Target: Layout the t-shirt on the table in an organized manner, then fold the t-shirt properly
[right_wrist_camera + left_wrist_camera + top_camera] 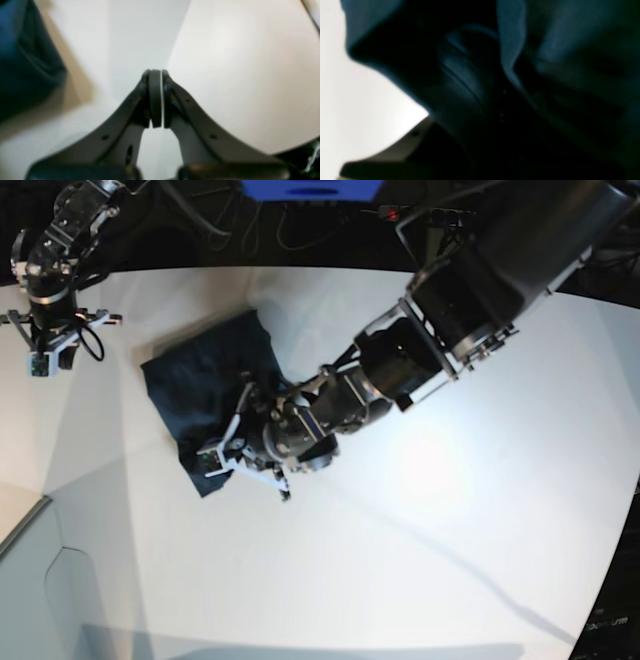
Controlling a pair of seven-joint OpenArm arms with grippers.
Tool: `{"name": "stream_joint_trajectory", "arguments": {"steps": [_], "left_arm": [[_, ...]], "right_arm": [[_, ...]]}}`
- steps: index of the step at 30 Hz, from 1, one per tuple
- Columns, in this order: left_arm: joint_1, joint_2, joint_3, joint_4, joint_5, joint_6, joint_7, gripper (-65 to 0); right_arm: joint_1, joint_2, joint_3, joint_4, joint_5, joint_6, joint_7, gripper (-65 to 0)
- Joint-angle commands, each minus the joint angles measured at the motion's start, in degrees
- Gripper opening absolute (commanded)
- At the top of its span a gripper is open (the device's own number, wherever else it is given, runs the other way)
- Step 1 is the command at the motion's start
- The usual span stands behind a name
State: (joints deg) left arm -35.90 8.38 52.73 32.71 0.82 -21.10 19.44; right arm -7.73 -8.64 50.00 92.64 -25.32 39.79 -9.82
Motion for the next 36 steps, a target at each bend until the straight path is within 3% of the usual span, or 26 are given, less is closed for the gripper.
{"name": "stream_joint_trajectory", "arguments": {"steps": [1,4,7,13,16,18,21,28,33,36], "left_arm": [[-1.77,0.62,-0.11,2.41,0.10,0.40,-0.94,-51.0],[-1.68,0.62,-0.20,6.72,0.02,0.93,-0.94,-41.6],[-1.59,0.62,-0.03,9.44,0.10,0.84,-0.41,-37.0],[-1.77,0.62,-0.11,14.02,0.10,0.93,-0.15,-36.2],[-1.95,0.62,-0.47,16.74,0.10,1.01,3.20,-36.2],[-1.95,-1.74,-2.05,20.17,0.10,1.01,5.39,-36.2],[0.34,-5.88,-10.05,25.88,-0.25,1.01,9.09,-36.3],[14.49,-14.93,-36.42,40.92,-0.25,0.49,17.09,-36.3],[25.66,-18.98,-50.93,49.44,-0.34,0.40,18.05,-36.2],[31.11,-19.94,-58.49,52.43,-0.34,0.40,18.05,-36.2]], "right_arm": [[-0.14,0.60,-0.02,1.12,0.57,0.21,1.60,-65.0],[-0.67,0.51,-0.02,1.12,0.57,0.21,1.60,-65.0],[-0.93,-0.19,-0.02,1.12,0.57,0.21,1.60,-65.0],[-1.11,-0.28,-0.02,1.12,0.57,0.21,1.60,-65.0],[-0.93,-0.19,-0.02,1.12,0.57,0.21,1.60,-65.0],[-0.14,0.16,-0.11,0.68,0.57,0.21,1.60,-65.0],[2.67,0.78,-0.37,0.50,0.66,0.21,1.60,-65.0],[8.91,2.53,-0.37,-7.41,0.66,0.21,1.52,-65.0],[9.18,2.27,-0.81,-11.37,0.66,0.21,1.60,-65.0],[7.15,1.39,-4.94,-11.72,0.66,0.21,1.60,-65.0]]}}
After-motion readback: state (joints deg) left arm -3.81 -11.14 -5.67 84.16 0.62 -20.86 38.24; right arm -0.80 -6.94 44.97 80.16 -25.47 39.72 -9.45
